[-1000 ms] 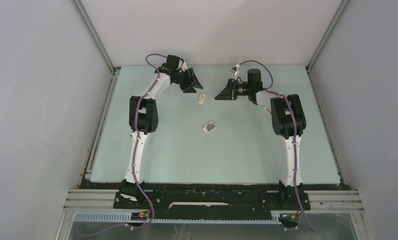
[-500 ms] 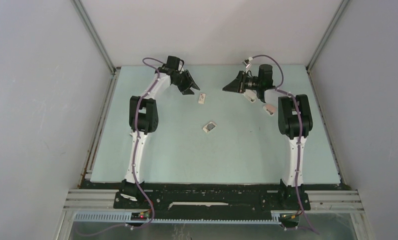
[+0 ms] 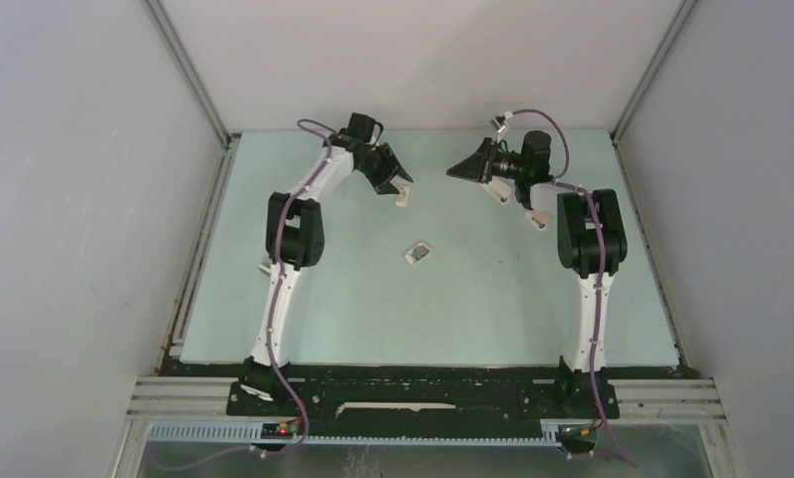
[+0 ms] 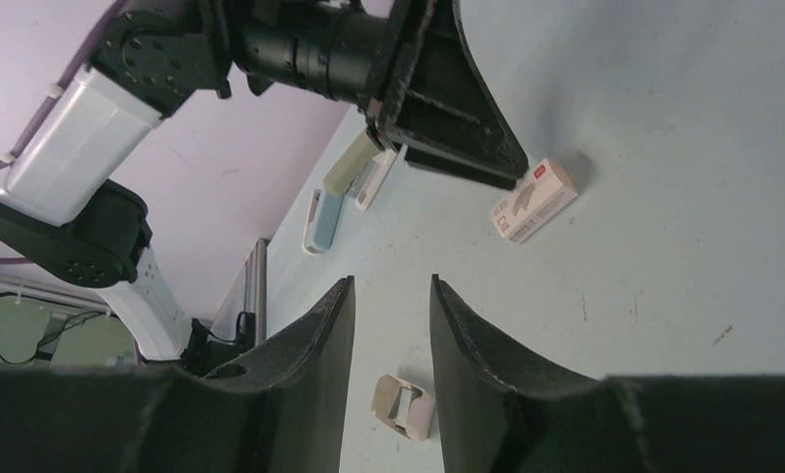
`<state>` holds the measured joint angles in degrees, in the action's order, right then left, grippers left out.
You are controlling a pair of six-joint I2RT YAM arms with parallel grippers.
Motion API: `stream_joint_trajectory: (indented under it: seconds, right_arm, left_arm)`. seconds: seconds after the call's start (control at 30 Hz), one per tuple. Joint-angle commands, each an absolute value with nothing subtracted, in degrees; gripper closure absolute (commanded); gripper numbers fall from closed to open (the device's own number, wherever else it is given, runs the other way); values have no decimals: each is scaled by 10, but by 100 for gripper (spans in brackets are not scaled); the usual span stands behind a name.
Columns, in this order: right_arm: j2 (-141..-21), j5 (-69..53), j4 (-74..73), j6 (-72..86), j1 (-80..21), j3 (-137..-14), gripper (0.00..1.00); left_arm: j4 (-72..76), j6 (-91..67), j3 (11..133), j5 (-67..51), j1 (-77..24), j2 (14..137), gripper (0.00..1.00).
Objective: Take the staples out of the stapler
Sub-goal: Move the staple box to the center of the board.
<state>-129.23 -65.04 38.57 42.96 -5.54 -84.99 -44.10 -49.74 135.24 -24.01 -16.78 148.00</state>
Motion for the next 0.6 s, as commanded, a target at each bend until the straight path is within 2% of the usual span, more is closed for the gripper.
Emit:
stream_joint_trajectory:
  seconds: [0.0,0.57]
  right_arm:
    - [-1251,-656,468,479,-47,-852,58]
    - [-1245,-659,521,523,-22,-848,58]
  left_arm:
    - [-461,-533,1390,-229,-175,1488,45]
    - [-475,-537,1405,-195,-169,1487,45]
